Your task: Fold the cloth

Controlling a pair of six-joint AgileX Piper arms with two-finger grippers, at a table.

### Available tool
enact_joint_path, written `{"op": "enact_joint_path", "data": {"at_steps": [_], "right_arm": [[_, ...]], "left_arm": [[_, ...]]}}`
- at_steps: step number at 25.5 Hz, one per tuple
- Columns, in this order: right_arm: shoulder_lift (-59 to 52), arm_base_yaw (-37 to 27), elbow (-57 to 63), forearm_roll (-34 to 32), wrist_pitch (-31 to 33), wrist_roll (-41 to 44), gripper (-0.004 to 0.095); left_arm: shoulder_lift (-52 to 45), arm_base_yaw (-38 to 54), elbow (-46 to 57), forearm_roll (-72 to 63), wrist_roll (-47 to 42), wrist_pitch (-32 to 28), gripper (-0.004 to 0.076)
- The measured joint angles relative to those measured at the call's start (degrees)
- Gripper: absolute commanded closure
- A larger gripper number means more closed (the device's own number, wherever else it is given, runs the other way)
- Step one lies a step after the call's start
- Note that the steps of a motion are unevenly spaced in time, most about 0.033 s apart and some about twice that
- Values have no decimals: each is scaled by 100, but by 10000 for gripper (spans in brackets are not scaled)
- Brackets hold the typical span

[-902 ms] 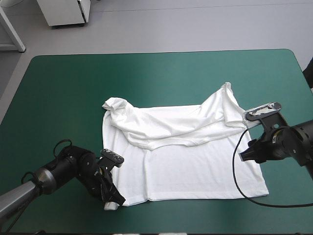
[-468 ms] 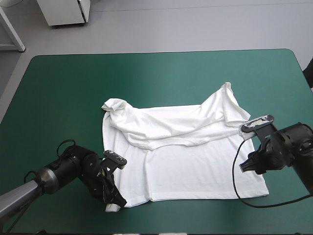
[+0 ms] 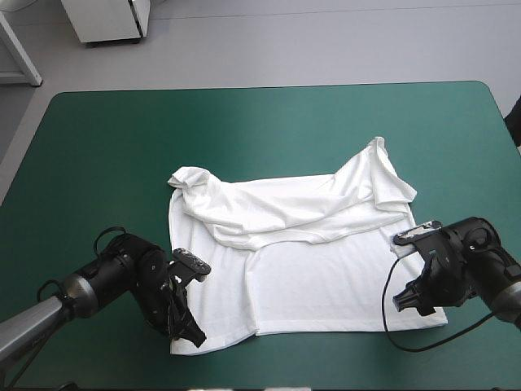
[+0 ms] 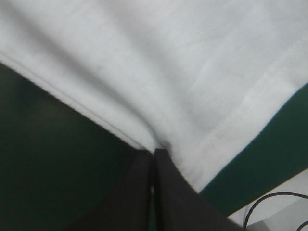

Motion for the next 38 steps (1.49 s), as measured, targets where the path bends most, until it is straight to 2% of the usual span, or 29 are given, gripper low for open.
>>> {"op": "enact_joint_path", "data": {"at_steps": [14, 25, 28, 38], "right_arm": [[-13, -420, 1183, 102, -565, 55, 317], [214, -485, 1025, 184, -480, -18, 317], [276, -485, 858, 259, -721, -8, 318], [652, -485, 612, 301, -975, 9, 330]], "left_arm": [[-30, 0, -10, 132, -25, 18, 746], [-34, 0, -17, 139, -25, 79, 746], [-34, 0, -17, 139, -38, 79, 746], [-34, 0, -17, 149, -66, 79, 746]]}}
